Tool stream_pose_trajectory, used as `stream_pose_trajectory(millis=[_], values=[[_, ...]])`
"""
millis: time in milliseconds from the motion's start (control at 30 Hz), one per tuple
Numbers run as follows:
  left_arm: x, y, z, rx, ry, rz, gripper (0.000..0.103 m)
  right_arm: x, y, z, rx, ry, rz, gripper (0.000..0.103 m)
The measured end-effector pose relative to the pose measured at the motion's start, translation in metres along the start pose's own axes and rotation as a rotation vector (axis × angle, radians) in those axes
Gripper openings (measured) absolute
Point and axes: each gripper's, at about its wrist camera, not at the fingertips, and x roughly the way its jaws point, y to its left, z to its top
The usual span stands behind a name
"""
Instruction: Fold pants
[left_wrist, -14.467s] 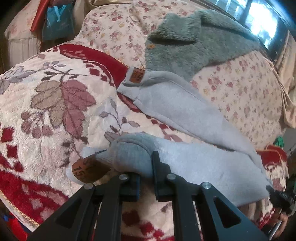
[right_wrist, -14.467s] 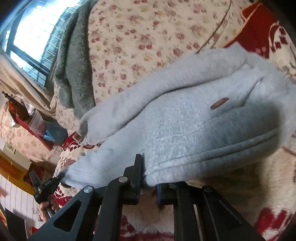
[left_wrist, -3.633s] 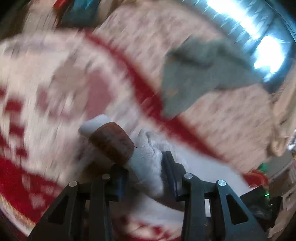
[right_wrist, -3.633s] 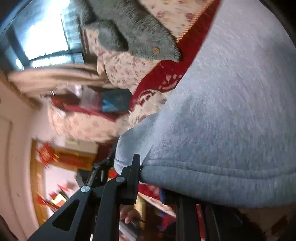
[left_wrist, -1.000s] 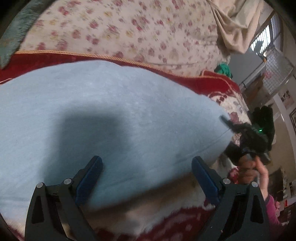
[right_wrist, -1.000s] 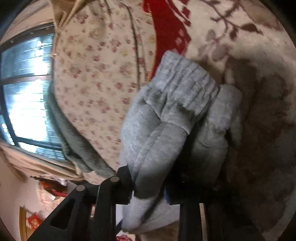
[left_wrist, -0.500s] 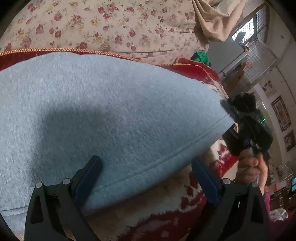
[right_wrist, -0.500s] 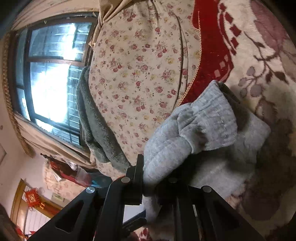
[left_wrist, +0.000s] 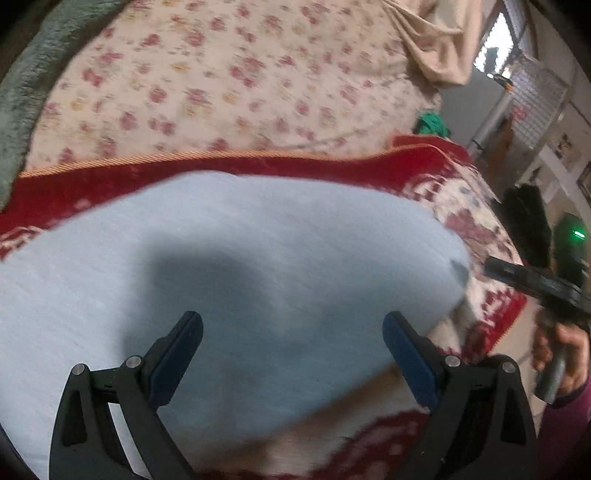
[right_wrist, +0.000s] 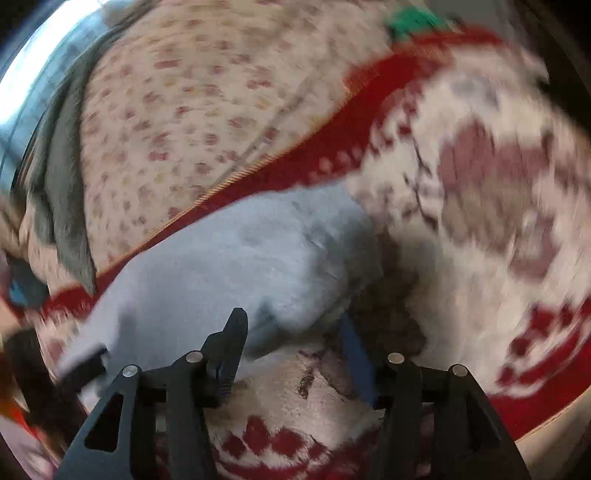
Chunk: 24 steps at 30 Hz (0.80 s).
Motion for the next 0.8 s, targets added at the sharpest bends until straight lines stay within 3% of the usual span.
stream_pose_trajectory(millis=[100,167,267,400,533,600,800], values=[[-0.001,0.028,0.026,-0.045,-0.005,0.034,0.097,-0.01,0.037,0.013,-0.127,-0.063,0.073,0.065],[0.0,0.043,0.044,-0.079,-0.017,0.043,0.098,0.0,0.065,0.022,-0.226,-0.06,0.121,0.072],[0.016,0.07,0.082,-0.133,-0.009,0.071,0.098,0.031,0.104,0.031,-0.341,-0.024,0.165,0.074],[0.049,0.098,0.116,-0.19,0.026,0.134,0.098,0.103,0.131,0.038,-0.4,0.097,0.191,0.074],[0.086,0.118,0.132,-0.22,0.112,0.136,0.098,0.134,0.118,0.009,-0.427,0.277,0.221,0.074],[0.103,0.12,0.13,-0.207,0.175,0.106,0.098,0.118,0.115,-0.017,-0.539,0.228,0.222,0.074],[0.121,0.095,0.123,-0.167,0.255,-0.074,0.098,0.102,0.099,-0.025,-0.477,0.236,0.287,0.074]])
